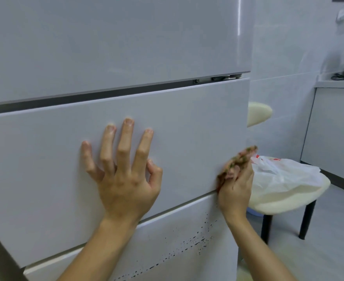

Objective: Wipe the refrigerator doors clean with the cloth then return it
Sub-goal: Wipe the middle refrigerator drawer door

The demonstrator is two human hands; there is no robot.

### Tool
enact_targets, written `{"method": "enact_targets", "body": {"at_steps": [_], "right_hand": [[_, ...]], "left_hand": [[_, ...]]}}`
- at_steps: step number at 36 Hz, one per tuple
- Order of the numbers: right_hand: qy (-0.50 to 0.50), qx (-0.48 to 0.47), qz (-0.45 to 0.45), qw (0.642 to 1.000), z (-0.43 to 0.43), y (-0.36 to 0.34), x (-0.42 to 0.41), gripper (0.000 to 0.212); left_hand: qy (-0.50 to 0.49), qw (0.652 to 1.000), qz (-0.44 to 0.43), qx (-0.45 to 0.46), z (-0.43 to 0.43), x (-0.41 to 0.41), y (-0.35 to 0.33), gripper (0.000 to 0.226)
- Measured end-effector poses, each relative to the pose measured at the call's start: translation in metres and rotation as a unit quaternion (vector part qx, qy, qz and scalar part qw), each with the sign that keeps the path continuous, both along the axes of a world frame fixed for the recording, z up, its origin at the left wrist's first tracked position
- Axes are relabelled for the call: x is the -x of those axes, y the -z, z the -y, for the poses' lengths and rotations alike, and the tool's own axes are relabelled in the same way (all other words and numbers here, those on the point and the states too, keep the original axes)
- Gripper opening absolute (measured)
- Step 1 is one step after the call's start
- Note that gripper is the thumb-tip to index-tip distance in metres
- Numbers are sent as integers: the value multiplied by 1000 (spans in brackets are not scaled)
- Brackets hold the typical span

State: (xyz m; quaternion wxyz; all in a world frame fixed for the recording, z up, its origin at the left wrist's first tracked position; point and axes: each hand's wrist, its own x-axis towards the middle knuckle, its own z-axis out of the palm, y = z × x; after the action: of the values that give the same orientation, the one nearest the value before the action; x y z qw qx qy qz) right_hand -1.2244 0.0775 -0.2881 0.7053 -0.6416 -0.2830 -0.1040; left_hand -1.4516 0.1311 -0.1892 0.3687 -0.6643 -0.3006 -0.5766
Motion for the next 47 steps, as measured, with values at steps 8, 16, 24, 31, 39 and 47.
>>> {"method": "enact_targets", "body": {"at_steps": [8, 16, 24, 31, 39, 47], "right_hand": [[39, -41, -22, 998, -10, -73, 1, 66], [74, -82, 108, 988, -19, -143, 0, 70], [25, -25, 31, 999, -9, -13, 7, 80], [23, -33, 153, 987, -12, -1, 7, 68], [60, -51, 205, 976, -25, -47, 35, 66], [14, -14, 416, 909, -38, 9, 147, 65]], "left_hand": [[8, 1000, -5, 3, 1, 4, -2, 55], [21, 999, -24, 23, 5, 9, -1, 58], [29, 998, -34, 32, 4, 9, 5, 60], [28, 999, -45, 11, 1, 17, 2, 55], [37, 996, -73, 24, 6, 29, -2, 59], [48, 993, -109, 19, 4, 45, -1, 65]]}}
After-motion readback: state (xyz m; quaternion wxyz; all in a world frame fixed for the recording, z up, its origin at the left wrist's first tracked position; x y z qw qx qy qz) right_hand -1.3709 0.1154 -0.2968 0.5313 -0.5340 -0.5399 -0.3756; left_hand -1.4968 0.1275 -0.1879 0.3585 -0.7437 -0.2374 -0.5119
